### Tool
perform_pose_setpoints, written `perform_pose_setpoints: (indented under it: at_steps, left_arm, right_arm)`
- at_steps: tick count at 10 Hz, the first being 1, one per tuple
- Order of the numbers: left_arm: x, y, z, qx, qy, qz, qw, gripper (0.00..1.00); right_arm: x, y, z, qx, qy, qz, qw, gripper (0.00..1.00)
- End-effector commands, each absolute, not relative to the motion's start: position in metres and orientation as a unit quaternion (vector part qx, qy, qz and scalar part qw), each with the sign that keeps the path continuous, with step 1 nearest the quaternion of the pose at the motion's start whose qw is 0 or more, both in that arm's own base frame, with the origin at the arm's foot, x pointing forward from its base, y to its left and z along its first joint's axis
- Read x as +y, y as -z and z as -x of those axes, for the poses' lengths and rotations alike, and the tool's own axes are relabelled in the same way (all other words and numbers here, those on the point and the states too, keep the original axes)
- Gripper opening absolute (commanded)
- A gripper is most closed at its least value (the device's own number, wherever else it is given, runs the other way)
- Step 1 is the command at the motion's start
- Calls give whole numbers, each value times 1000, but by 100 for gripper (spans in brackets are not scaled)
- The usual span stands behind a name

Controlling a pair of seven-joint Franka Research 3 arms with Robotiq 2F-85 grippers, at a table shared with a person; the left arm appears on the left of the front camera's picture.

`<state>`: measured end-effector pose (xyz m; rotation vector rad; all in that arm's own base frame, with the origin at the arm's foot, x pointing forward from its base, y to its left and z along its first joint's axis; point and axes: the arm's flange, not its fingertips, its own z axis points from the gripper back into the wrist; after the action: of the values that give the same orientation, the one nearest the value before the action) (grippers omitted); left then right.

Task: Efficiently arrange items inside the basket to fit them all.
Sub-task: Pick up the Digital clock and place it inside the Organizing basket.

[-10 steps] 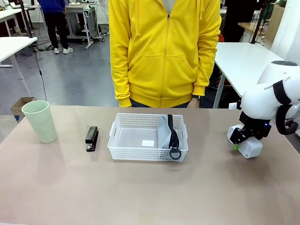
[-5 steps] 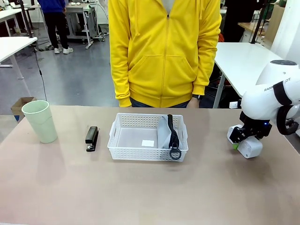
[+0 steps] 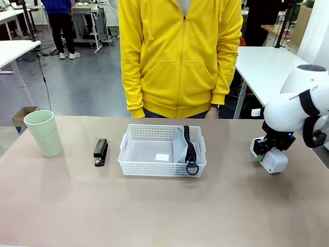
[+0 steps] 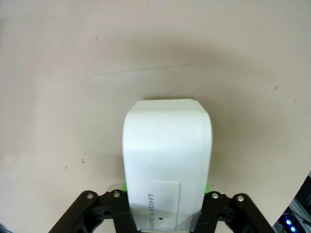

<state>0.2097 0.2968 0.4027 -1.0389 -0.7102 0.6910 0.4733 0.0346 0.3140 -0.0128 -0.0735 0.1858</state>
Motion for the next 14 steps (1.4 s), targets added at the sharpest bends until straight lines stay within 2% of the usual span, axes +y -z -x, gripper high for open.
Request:
perform_pose_setpoints:
  at_steps: [1,4,6,9,12,14]
  left_arm:
    - [297,-401,-211,-338,-307,481,749,100]
    - [297,-401,-211,-338,-307,481,749,100]
    - [297,-401,-211,-338,-307,481,749,100]
    - [297,-401,-211,-338,-307,481,749,100]
    - [297,-401,-211,-338,-307,481,749,100]
    - [297,-401,-211,-338,-307,481,749,100]
  right_arm:
    - [37,-312,-467,-50,-84,24,995,0]
    - [38,-313,-466,-50,-85,26,995,0]
    - [42,-343,-454,-60,-81,10,995,0]
    - [67,-443,-383,-62,-22,-8,998,0]
    - [86,-460,-329,-104,-38,1,994,0]
    - [80,-469,-339,-88,-46,7,995,0]
